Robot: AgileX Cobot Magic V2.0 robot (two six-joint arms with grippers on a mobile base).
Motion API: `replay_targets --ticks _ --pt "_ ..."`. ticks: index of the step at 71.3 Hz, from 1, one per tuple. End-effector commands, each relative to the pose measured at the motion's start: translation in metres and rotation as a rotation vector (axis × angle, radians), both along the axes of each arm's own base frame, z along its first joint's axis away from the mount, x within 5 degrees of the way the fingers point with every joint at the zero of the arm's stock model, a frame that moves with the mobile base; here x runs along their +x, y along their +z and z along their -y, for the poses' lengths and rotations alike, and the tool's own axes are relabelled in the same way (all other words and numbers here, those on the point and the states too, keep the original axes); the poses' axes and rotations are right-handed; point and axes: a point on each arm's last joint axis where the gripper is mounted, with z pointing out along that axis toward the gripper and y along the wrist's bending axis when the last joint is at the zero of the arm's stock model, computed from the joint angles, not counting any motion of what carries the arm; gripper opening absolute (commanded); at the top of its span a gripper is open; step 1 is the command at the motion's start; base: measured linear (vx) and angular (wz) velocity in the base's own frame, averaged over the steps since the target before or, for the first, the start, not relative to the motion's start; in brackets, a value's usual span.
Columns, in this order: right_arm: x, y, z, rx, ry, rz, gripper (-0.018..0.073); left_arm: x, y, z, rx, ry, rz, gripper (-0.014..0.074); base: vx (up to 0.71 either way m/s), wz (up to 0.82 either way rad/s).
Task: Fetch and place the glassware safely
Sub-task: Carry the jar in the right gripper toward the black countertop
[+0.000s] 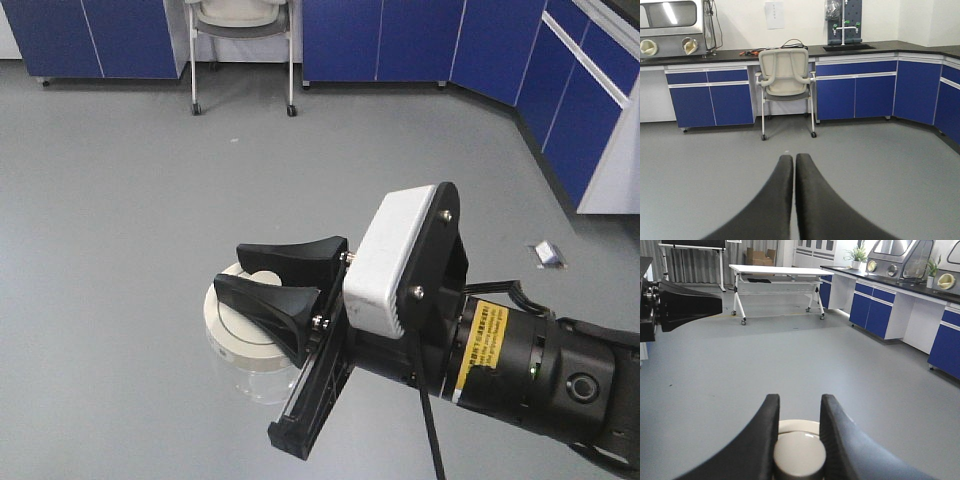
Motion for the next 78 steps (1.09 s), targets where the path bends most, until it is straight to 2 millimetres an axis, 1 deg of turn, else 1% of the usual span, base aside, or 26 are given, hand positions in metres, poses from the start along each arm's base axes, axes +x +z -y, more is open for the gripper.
replay_targets --ticks 1,39,78 --pt "-0.0048 0.0241 0.0017 0.117 0.033 0.057 -0.0003 -0.0003 0.0142 0.001 -0.019 -0.012 0.086 -0.0007 0.61 0.06" --pt "-0.0048 0.0241 0.0017 0.117 0.033 0.057 -0.0003 0.0001 0.014 0.001 -0.019 -0.012 0.083 -0.0007 0.62 0.03" --pt "-0.0047 0.024 0.0017 0.116 0.032 0.056 -0.0003 0.0001 0.014 0.001 -0.019 -0.012 0.083 -0.0007 0.6 -0.04"
